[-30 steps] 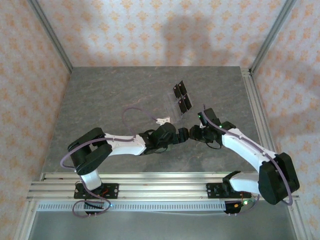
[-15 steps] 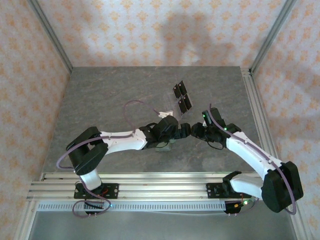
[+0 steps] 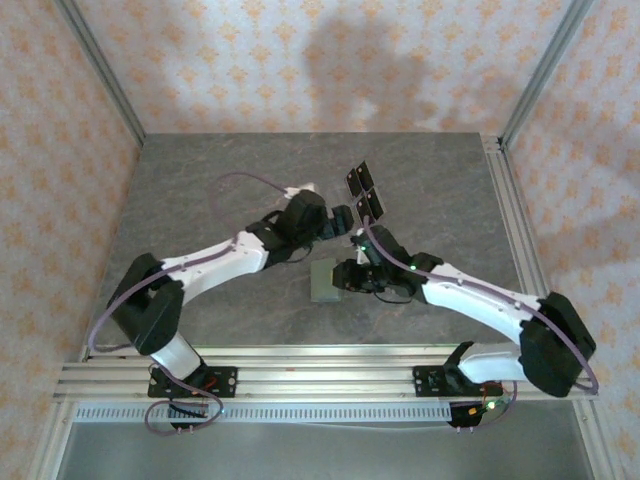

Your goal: Put the credit cards into the card holder

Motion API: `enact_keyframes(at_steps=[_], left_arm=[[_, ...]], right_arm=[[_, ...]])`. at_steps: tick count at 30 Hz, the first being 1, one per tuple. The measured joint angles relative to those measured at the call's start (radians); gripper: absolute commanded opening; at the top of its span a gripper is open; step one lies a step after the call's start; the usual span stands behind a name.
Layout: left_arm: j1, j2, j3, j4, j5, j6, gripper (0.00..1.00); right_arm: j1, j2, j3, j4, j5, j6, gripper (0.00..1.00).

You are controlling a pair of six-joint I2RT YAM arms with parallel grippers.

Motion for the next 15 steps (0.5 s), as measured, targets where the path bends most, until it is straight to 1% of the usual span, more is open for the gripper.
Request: enact_keyframes(at_steps=[5, 11, 15], left_arm=[[0.079, -0.118, 0.001, -0.143, -0.04, 0.07, 1.0], [0.179, -0.169, -0.07, -0.276, -0.061, 0.13, 1.0], [0.182, -0.2, -0.139, -0.346, -0.063, 0.168, 1.0]], right_arm=[[0.049, 0.118, 0.071, 0.021, -0.026, -0.014, 0.27], [0.051, 0.18, 0.075, 0.021, -0.011, -0.03, 0.22], [0.051, 0.227, 0.075, 0.022, 0.008, -0.042, 0.19]])
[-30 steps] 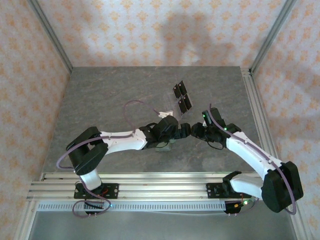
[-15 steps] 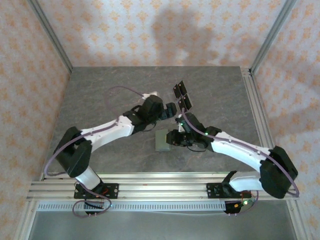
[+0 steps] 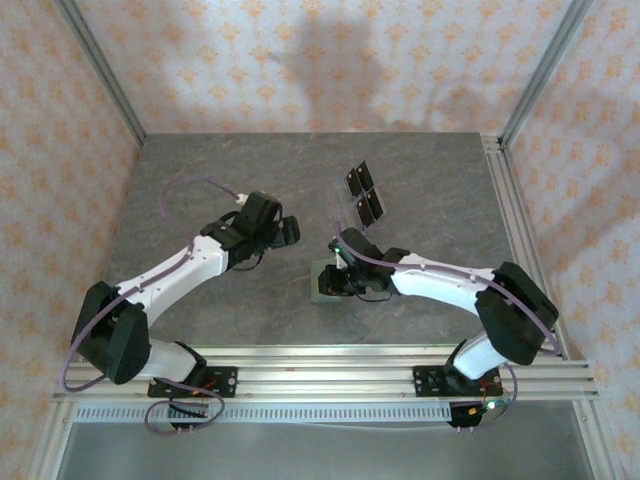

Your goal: Put the credit cards into the card holder

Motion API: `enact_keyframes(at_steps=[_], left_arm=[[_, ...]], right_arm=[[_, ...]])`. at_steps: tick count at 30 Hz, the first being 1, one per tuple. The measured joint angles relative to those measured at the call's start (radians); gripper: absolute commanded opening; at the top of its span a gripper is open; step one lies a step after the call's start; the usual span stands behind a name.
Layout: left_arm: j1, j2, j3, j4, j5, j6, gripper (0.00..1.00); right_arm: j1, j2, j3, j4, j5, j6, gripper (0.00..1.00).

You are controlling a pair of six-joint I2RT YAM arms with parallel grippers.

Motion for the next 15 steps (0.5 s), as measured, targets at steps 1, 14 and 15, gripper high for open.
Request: enact_keyframes(at_steps=[1, 14, 15], left_arm=[[-0.001, -0.01, -0.016, -0.01, 0.005, 0.006, 1.0], [-0.109, -0.151, -0.243, -0.027, 0.093, 0.037, 1.0], [-0.129, -0.151, -0.248, -0.021, 0.093, 0.036, 1.0]], right_arm=[[0.0, 0.012, 0.0, 0.0, 0.005, -0.003, 0.18], [-0.05, 0.075, -0.016, 0.025, 0.037, -0.011, 0.14], [-0.051, 0.077, -0.018, 0.028, 0.037, -0.011, 0.14]])
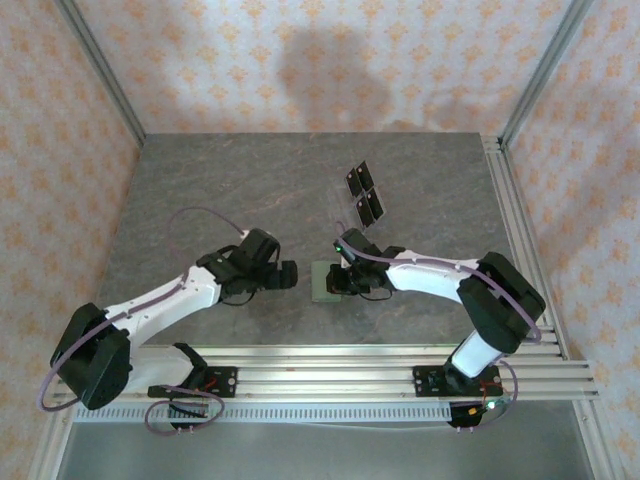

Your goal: Put the credit cards into the card holder

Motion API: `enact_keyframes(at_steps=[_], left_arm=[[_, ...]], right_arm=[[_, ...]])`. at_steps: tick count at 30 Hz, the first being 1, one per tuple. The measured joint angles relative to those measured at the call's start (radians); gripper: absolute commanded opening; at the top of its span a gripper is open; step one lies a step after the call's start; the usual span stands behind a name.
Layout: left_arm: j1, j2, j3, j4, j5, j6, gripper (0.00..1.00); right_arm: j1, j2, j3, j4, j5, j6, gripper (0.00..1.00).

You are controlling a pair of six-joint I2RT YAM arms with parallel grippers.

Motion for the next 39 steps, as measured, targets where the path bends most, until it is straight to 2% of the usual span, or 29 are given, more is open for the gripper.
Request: enact_keyframes(at_steps=[5, 11, 35, 39], left_arm=[[-0.098, 0.053, -0.003, 0.046, -0.001, -0.008, 1.0], [-0.154, 0.142, -0.003, 0.09, -0.009, -0.029, 1.0], [-0.161, 0.27, 0.001, 0.169, -0.031, -0.057, 1.0], [-0.161, 0.285, 0.015, 0.156, -0.037, -0.062, 0.99]], right_arm=[[0.0, 0.018, -0.012, 0.027, -0.004, 0.0, 0.14], [-0.004, 0.027, -0.028, 0.063, -0.018, 0.001, 0.13], [-0.016, 0.03, -0.045, 0.106, -0.05, 0.002, 0.13], [-0.02, 0.029, -0.045, 0.106, -0.061, 0.007, 0.19]])
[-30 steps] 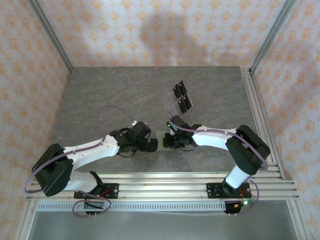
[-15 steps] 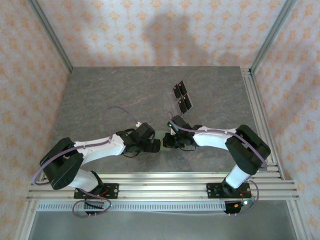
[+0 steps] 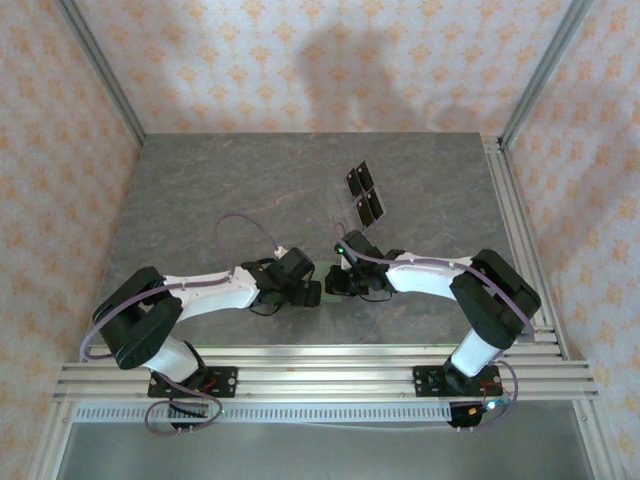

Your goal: Put the credit cards into the card holder

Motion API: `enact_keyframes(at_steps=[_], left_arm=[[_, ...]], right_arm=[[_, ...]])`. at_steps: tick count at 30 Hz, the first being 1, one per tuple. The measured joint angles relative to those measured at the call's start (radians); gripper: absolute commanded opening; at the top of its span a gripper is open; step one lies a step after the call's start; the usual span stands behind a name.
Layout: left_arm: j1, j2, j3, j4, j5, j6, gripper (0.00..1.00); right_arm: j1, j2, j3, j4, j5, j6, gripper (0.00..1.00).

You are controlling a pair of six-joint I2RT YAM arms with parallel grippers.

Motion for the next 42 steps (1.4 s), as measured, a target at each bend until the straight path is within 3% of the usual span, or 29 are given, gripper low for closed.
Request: enact_keyframes(at_steps=[6, 12, 19, 27, 33, 42], left_arm=[[-0.011, 0.023, 0.017, -0.017, -0.025, -0.012, 0.99], [-0.017, 0.027, 0.018, -0.016, -0.036, -0.02, 0.99], [-0.019, 0.027, 0.018, -0.016, -0.043, -0.021, 0.99], [-0.026, 0.027, 0.017, -0.016, -0.051, -0.025, 0.99], [-0.026, 0.027, 0.017, -0.016, -0.051, -0.027, 0.99], [-0.026, 0.027, 0.016, -0.013, -0.051, -0.028, 0.99]], right_arm=[[-0.032, -0.076, 0.013, -0.074, -0.001, 0.001, 0.31], [-0.09, -0.198, 0.107, -0.222, 0.076, -0.029, 0.38], [-0.098, -0.159, 0.16, -0.364, 0.163, -0.092, 0.4], [-0.098, -0.069, 0.171, -0.423, 0.174, -0.132, 0.35], [-0.098, -0.041, 0.2, -0.423, 0.174, -0.145, 0.23], [-0.098, -0.034, 0.2, -0.423, 0.168, -0.15, 0.16]])
